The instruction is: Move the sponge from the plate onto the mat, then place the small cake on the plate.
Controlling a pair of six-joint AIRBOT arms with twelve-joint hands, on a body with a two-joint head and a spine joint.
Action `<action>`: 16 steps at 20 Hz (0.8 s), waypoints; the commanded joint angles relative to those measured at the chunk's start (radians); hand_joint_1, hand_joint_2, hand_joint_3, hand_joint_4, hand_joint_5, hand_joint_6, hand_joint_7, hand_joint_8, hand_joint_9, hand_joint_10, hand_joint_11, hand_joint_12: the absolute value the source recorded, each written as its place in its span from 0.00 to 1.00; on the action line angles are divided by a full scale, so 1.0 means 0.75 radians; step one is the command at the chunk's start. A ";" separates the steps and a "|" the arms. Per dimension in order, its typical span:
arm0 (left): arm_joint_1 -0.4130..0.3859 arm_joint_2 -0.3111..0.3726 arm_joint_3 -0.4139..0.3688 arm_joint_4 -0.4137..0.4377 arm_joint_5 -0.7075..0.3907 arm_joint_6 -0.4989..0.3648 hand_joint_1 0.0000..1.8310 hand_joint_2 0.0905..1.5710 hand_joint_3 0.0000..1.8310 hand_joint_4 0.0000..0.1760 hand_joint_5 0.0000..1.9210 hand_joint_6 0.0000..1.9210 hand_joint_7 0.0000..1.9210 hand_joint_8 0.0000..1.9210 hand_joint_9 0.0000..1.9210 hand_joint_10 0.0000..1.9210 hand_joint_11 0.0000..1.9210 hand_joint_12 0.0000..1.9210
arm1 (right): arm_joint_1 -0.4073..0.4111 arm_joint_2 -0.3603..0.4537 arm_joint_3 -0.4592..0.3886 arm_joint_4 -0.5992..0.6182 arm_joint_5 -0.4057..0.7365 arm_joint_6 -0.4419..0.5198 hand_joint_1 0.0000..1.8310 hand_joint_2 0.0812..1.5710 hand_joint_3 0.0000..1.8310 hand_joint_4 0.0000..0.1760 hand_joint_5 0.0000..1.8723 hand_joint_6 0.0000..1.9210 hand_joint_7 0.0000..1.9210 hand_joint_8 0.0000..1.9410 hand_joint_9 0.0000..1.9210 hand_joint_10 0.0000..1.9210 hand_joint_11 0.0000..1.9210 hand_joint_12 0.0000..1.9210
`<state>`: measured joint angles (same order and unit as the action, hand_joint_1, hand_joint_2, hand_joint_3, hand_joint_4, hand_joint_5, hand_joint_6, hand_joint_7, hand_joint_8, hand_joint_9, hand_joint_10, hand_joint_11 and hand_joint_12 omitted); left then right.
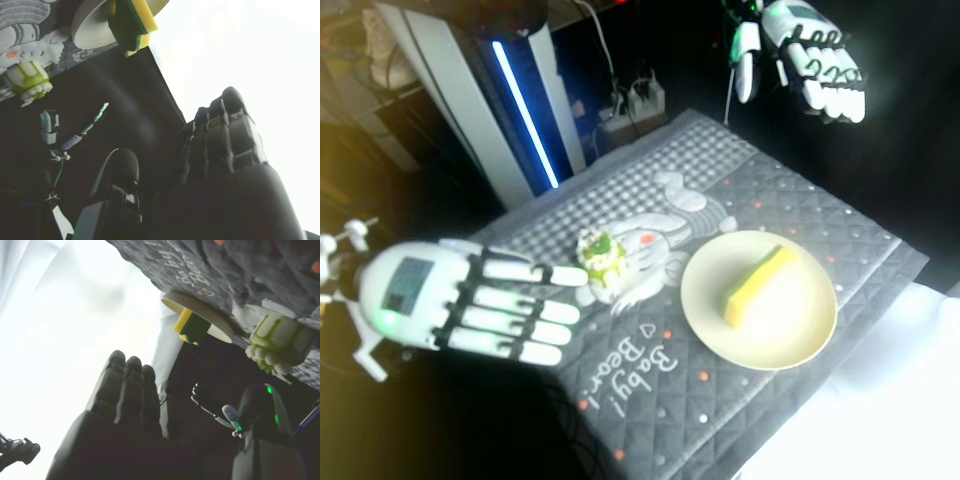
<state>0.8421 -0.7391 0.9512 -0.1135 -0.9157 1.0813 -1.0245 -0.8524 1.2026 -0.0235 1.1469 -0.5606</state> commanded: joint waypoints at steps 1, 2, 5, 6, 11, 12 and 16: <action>-0.021 0.003 0.007 -0.014 -0.159 -0.004 0.29 0.61 0.00 0.60 0.09 0.00 0.07 0.00 0.03 0.01 0.01 0.00 | 0.015 0.005 0.002 0.047 0.155 0.006 0.15 0.76 0.01 0.90 0.08 0.00 0.06 0.00 0.03 0.00 0.00 0.15; -0.026 -0.001 0.012 -0.016 -0.154 -0.004 0.30 0.60 0.00 0.44 0.10 0.00 0.07 0.00 0.04 0.00 0.01 0.01 | 0.016 0.004 0.002 0.044 0.155 0.007 0.15 0.77 0.00 0.92 0.07 0.00 0.05 0.00 0.02 0.00 0.00 0.12; -0.117 -0.085 0.088 -0.017 -0.082 -0.004 0.35 0.57 0.00 0.45 0.10 0.00 0.07 0.00 0.06 0.01 0.08 0.04 | 0.019 0.000 0.002 0.034 0.156 0.010 0.23 0.76 0.00 1.00 0.04 0.00 0.00 0.00 0.00 0.00 0.00 0.00; -0.169 -0.130 0.128 -0.012 -0.036 -0.004 0.34 0.56 0.00 0.52 0.09 0.00 0.06 0.00 0.06 0.01 0.08 0.04 | 0.020 0.000 0.002 0.034 0.156 0.010 0.25 0.76 0.00 1.00 0.04 0.00 0.00 0.00 0.00 0.00 0.00 0.00; -0.469 -0.407 0.396 0.062 0.304 -0.004 0.30 0.52 0.00 0.53 0.11 0.00 0.14 0.00 0.16 0.00 0.05 0.40 | 0.062 -0.015 0.007 -0.019 0.159 0.010 0.24 0.70 0.00 1.00 0.00 0.00 0.00 0.00 0.00 0.00 0.00 0.00; -0.498 -0.451 0.444 0.062 0.351 -0.004 0.31 0.51 0.00 0.62 0.12 0.00 0.15 0.01 0.18 0.01 0.08 0.42 | 0.081 -0.022 0.009 -0.044 0.159 0.010 0.24 0.70 0.00 1.00 0.00 0.00 0.00 0.00 0.00 0.00 0.00 0.00; -0.594 -0.600 0.606 0.062 0.524 -0.004 0.33 0.50 0.00 0.53 0.13 0.00 0.20 0.00 0.21 0.00 0.03 0.52 | 0.111 -0.046 0.020 -0.081 0.167 0.010 0.24 0.70 0.00 1.00 0.00 0.00 0.00 0.00 0.00 0.00 0.00 0.00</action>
<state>0.4122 -1.1973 1.4181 -0.0593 -0.4152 1.0794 -0.9516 -0.8936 1.2125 -0.1249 1.1503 -0.5560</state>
